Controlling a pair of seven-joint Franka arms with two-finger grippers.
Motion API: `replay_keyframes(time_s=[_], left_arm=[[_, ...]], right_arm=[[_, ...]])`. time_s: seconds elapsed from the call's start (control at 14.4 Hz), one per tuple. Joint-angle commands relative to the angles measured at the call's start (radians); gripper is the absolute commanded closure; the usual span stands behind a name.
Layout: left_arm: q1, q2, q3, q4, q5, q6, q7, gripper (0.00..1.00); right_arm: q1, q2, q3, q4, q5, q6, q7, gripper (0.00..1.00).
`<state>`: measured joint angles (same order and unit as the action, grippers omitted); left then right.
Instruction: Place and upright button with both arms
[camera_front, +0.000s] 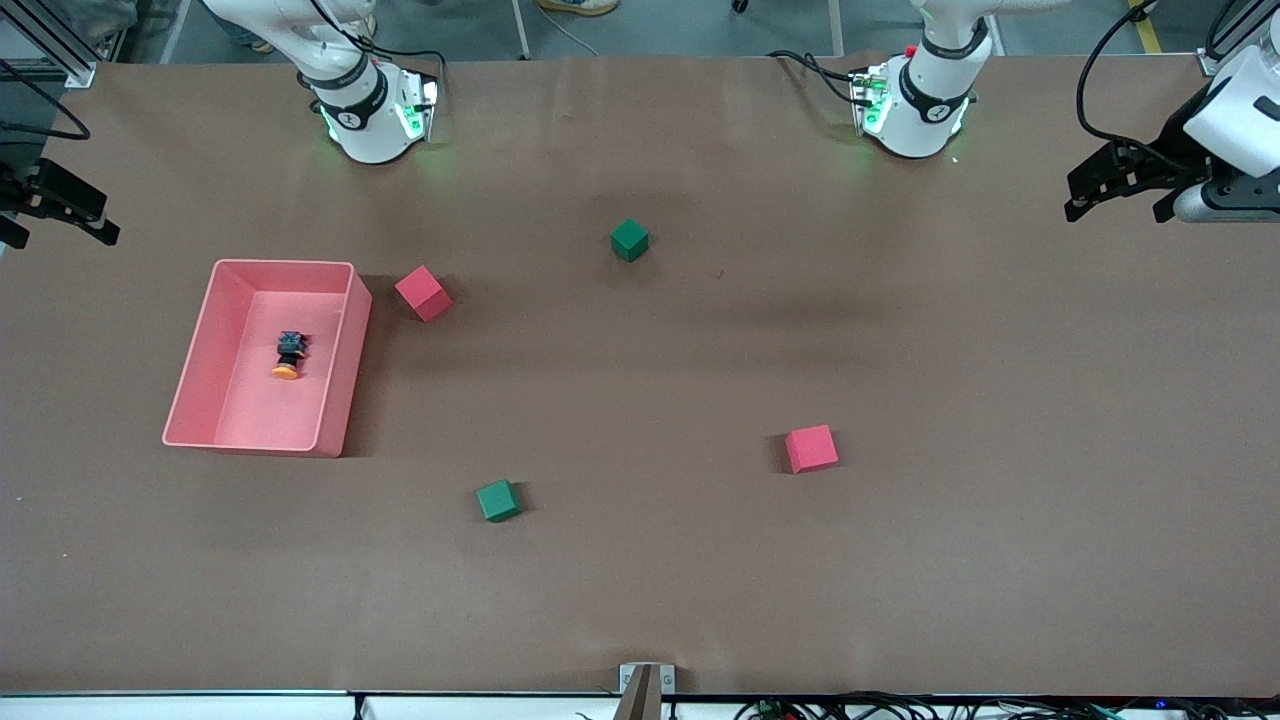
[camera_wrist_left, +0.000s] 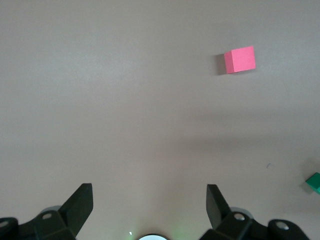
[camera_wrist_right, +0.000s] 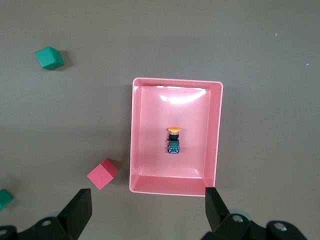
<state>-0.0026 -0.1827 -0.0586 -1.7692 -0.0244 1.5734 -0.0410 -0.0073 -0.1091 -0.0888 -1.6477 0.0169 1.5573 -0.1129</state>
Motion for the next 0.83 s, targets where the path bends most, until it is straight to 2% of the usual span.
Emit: replay_keyframes(time_s=[0.0, 0.49, 0.62, 0.76], left_arm=[[-0.001, 0.011, -0.001, 0.019, -0.011, -0.001, -0.013, 0.0], [0.001, 0.012, -0.001, 0.019, -0.011, -0.001, -0.011, 0.0], [0.001, 0.012, -0.001, 0.019, -0.011, -0.001, -0.013, 0.0], [0.0, 0.017, -0.001, 0.019, -0.011, -0.001, -0.013, 0.0]], right_arm=[[-0.002, -0.012, 0.003, -0.032, -0.011, 0.006, -0.004, 0.0], [0.001, -0.012, 0.004, -0.049, -0.011, 0.009, -0.005, 0.0], [0.001, -0.012, 0.004, -0.101, -0.034, 0.029, -0.01, 0.0], [-0.002, -0.012, 0.004, -0.226, -0.08, 0.134, -0.01, 0.0]])
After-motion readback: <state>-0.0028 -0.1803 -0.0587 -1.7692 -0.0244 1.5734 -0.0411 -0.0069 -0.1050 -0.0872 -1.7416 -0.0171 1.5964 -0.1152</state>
